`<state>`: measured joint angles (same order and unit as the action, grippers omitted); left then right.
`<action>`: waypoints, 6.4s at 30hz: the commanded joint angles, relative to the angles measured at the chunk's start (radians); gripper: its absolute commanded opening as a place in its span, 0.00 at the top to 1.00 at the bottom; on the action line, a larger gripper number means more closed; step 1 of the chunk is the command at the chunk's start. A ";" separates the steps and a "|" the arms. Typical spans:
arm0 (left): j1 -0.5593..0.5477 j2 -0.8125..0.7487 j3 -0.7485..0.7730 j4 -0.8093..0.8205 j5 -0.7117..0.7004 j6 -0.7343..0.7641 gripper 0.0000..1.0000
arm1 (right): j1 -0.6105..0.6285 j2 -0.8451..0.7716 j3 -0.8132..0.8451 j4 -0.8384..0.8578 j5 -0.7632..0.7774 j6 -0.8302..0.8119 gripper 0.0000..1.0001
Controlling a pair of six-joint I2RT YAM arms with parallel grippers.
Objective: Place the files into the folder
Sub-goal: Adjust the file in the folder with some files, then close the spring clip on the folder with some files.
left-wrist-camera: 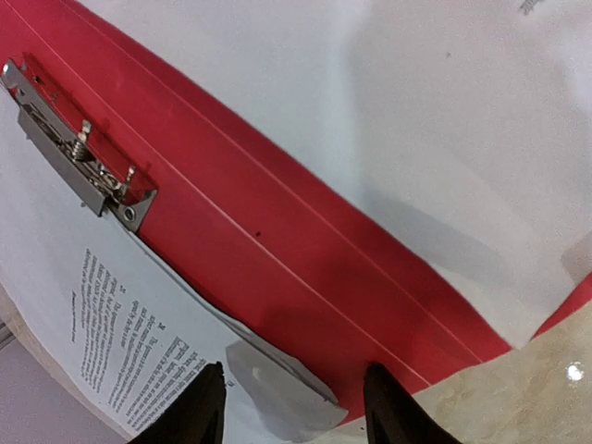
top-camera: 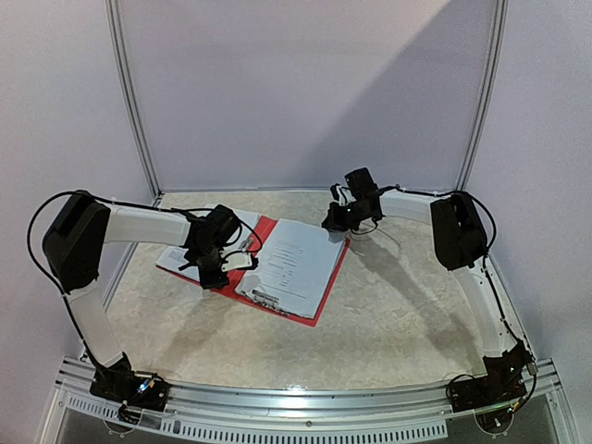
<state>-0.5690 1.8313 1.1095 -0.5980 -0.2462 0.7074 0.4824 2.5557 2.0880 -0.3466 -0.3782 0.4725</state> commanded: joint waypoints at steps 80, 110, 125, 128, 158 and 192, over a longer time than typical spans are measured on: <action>0.034 -0.212 -0.093 -0.103 0.280 -0.128 0.49 | 0.404 -0.309 -0.496 -0.018 -0.190 0.290 0.84; 0.023 0.058 0.211 -0.363 0.682 -0.230 0.59 | 0.392 -0.461 -0.516 -0.093 -0.134 0.233 0.77; 0.023 0.118 0.232 -0.359 0.674 -0.247 0.61 | 0.384 -0.486 -0.549 -0.105 -0.110 0.222 0.77; 0.023 0.124 0.232 -0.355 0.673 -0.248 0.61 | 0.383 -0.489 -0.552 -0.106 -0.110 0.221 0.76; 0.024 0.122 0.250 -0.316 0.588 -0.260 0.60 | 0.376 -0.497 -0.555 -0.117 -0.103 0.206 0.75; 0.003 0.130 0.230 -0.319 0.598 -0.274 0.67 | 0.374 -0.496 -0.559 -0.120 -0.107 0.197 0.74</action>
<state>-0.5537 1.9442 1.3434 -0.9073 0.3367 0.4358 0.8623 2.1010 1.5448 -0.4500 -0.4984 0.6830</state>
